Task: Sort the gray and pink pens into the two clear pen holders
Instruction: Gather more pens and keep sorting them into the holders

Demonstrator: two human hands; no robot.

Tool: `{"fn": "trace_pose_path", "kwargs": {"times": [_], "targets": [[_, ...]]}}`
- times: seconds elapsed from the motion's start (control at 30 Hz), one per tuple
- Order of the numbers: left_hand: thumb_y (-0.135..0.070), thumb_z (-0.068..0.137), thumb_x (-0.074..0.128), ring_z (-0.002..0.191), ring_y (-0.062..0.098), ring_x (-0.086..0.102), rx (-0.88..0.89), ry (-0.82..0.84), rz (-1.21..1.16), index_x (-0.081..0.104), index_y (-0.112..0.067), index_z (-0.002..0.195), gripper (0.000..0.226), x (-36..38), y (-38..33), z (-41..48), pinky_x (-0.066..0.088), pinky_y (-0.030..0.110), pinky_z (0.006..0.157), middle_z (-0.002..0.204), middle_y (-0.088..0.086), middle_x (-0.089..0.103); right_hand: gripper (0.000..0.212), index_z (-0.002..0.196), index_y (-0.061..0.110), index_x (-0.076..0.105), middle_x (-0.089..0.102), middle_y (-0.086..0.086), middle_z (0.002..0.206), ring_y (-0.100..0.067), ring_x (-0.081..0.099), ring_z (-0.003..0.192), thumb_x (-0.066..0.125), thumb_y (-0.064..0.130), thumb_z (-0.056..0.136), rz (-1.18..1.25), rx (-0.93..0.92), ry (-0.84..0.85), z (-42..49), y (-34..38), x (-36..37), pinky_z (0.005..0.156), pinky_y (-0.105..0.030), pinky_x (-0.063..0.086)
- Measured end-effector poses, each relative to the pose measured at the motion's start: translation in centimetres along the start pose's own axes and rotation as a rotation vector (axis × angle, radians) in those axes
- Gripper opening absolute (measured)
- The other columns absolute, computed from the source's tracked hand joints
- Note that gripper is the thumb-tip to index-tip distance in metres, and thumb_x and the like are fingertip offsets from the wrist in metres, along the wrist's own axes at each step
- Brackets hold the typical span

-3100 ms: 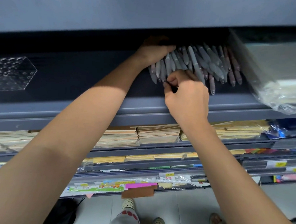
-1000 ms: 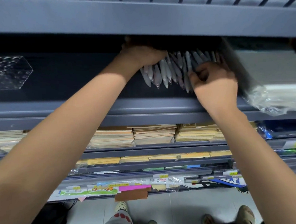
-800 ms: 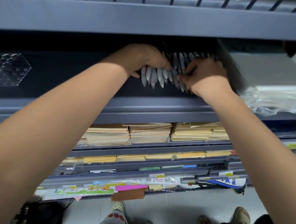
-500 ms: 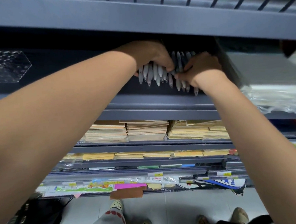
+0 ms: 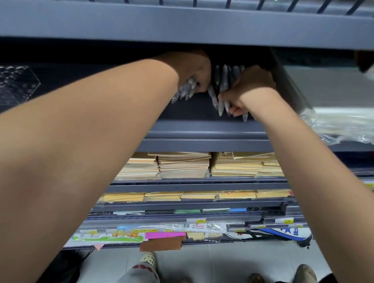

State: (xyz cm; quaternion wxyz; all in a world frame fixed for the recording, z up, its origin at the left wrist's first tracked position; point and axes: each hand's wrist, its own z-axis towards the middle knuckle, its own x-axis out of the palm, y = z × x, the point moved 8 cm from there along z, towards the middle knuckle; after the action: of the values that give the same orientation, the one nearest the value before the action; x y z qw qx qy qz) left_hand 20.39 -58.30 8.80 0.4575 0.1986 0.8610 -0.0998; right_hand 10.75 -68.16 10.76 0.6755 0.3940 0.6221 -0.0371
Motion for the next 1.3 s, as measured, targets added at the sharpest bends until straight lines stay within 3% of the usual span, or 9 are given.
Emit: {"fn": "trace_pose_path", "kwargs": {"times": [0.17,0.3,0.43,0.5,0.6,0.8,1.03,1.17,1.3], "targets": [[-0.001,0.096,0.045,0.027,0.023,0.056,0.001,-0.014,0.034,0.062,0.008,0.067,0.035,0.1,0.2,0.5,0.039,0.019,0.027,0.044,0.017,0.062,0.009,0.083,-0.001,0.069,0.071,-0.013,0.059,-0.022,0.071,0.053,0.068,0.002,0.075,0.155,0.044,0.007,0.6,-0.9,0.6,0.059,-0.041,0.062],[-0.001,0.093,0.045,0.061,0.034,0.061,0.009,-0.005,-0.019,0.065,0.012,0.067,0.036,0.7,1.1,1.9,0.049,0.035,0.056,0.057,0.022,0.066,0.013,0.069,0.0,0.063,0.063,-0.008,0.044,-0.018,0.065,0.041,0.07,0.006,0.079,0.372,0.083,0.025,0.9,-1.4,0.9,0.043,-0.028,0.056],[-0.004,0.091,0.047,0.069,0.036,0.056,0.05,-0.031,-0.149,0.06,0.011,0.077,0.025,1.2,1.9,1.6,0.047,0.041,0.069,0.059,0.023,0.065,0.011,0.074,0.0,0.065,0.062,-0.011,0.055,-0.012,0.055,0.033,0.064,0.006,0.083,0.595,0.055,0.035,0.1,-1.5,1.5,0.036,-0.019,0.045],[-0.009,0.095,0.045,0.069,0.036,0.054,0.052,-0.026,-0.282,0.057,0.01,0.068,0.035,1.3,2.7,1.1,0.044,0.041,0.071,0.052,0.023,0.063,0.008,0.08,0.0,0.066,0.06,-0.012,0.057,-0.012,0.053,0.034,0.062,0.006,0.083,0.72,0.031,0.019,-0.6,-1.5,1.5,0.037,-0.019,0.044],[-0.013,0.093,0.05,0.068,0.03,0.052,0.078,-0.121,-0.517,0.055,0.002,0.066,0.032,0.2,3.5,0.1,0.047,0.035,0.077,0.073,0.02,0.06,0.011,0.075,0.006,0.065,0.06,-0.008,0.051,-0.011,0.053,0.035,0.06,0.006,0.085,0.897,0.017,0.027,-2.0,-1.8,1.5,0.037,-0.018,0.042],[-0.006,0.086,0.055,0.048,0.018,0.059,0.326,-0.124,-1.015,0.062,-0.011,0.035,0.052,1.8,4.8,-4.6,0.058,0.025,0.065,0.042,0.008,0.056,0.011,0.087,0.0,0.059,0.072,-0.011,0.068,-0.016,0.043,0.034,0.051,0.008,0.088,1.13,-0.004,0.073,-5.2,-3.0,2.0,0.035,-0.02,0.033],[-0.005,0.083,0.065,0.051,0.022,0.063,0.331,-0.191,-1.462,0.062,-0.002,0.062,0.021,6.4,8.3,-8.9,0.054,0.023,0.052,0.055,0.015,0.061,0.034,0.099,0.007,0.06,0.063,-0.007,0.067,-0.015,0.029,0.037,0.043,0.014,0.071,1.229,-0.019,0.176,-9.0,-2.4,4.6,0.038,-0.023,0.024],[-0.004,0.081,0.067,0.055,0.022,0.065,0.341,-0.263,-1.65,0.06,-0.003,0.081,0.008,9.0,10.7,-12.0,0.055,0.028,0.053,0.058,0.014,0.064,0.02,0.101,0.016,0.068,0.063,-0.003,0.066,-0.014,0.035,0.042,0.053,0.027,0.092,1.194,-0.149,0.199,-11.7,-0.6,5.8,0.038,-0.022,0.028],[-0.008,0.082,0.072,0.064,0.021,0.071,0.272,-0.398,-1.761,0.056,-0.012,0.109,0.032,13.0,14.8,-15.1,0.06,0.037,0.063,0.069,0.007,0.071,0.021,0.11,0.033,0.07,0.067,-0.003,0.074,-0.013,0.041,0.045,0.05,0.034,0.101,1.062,-0.272,0.231,-14.8,1.3,7.5,0.042,-0.019,0.037]]}}
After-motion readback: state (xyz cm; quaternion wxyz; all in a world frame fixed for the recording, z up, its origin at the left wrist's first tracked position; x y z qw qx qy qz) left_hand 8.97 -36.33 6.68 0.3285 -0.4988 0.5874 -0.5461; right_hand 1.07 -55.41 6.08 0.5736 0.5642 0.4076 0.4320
